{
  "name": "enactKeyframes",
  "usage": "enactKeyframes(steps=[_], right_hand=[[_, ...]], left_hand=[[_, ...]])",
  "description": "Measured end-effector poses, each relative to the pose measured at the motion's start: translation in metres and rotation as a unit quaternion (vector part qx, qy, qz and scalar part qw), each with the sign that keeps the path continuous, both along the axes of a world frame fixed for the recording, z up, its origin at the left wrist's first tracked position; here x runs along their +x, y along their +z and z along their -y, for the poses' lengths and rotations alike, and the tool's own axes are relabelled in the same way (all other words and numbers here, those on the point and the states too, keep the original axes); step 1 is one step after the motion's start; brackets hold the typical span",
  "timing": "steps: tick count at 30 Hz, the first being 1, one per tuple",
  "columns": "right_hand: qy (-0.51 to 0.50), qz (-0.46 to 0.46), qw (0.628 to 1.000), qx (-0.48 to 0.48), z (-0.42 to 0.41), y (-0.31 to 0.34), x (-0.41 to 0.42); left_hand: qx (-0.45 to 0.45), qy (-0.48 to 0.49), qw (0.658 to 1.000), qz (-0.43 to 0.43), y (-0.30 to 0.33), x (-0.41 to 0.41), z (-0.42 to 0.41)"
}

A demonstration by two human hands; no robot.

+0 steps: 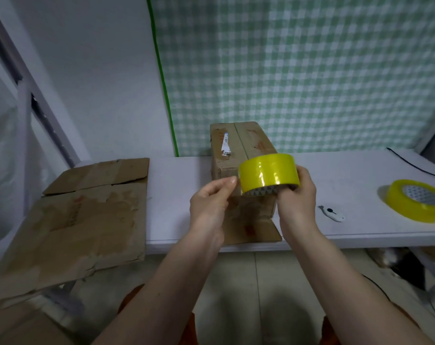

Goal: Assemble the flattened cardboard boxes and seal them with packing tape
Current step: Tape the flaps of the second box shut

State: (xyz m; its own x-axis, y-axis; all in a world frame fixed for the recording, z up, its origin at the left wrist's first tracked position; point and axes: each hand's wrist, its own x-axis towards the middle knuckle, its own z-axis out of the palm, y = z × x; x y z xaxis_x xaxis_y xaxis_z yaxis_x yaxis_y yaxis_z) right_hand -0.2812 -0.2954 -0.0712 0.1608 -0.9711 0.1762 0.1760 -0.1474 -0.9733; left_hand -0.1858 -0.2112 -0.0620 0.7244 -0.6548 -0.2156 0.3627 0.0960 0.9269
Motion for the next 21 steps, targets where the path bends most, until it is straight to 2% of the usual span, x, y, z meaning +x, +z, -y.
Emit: enactKeyframes(steps=[3, 5, 8, 12, 16, 21], right_hand=[[0.027, -0.020, 0.999, -0.029, 0.001, -0.004, 0.001], [0.022, -0.080, 0.993, -0.089, 0.004, -0.001, 0.000], [-0.015, -0.154, 0.974, -0.166, 0.018, 0.003, -0.005], [-0.051, -0.203, 0.965, -0.157, 0.035, 0.003, -0.017], [-0.032, -0.176, 0.975, -0.134, 0.038, 0.004, -0.014], [-0.057, -0.258, 0.950, -0.168, 0.048, 0.019, -0.003]], left_hand=[[-0.001, 0.027, 0.999, 0.034, -0.002, 0.003, 0.001], [0.018, 0.051, 0.996, 0.076, -0.002, 0.005, 0.003], [0.018, 0.098, 0.991, 0.091, -0.003, 0.008, 0.004], [0.022, 0.093, 0.988, 0.119, -0.002, 0.021, 0.004], [0.035, 0.088, 0.988, 0.121, -0.002, 0.026, 0.008], [0.056, 0.101, 0.984, 0.138, 0.004, 0.037, 0.022]])
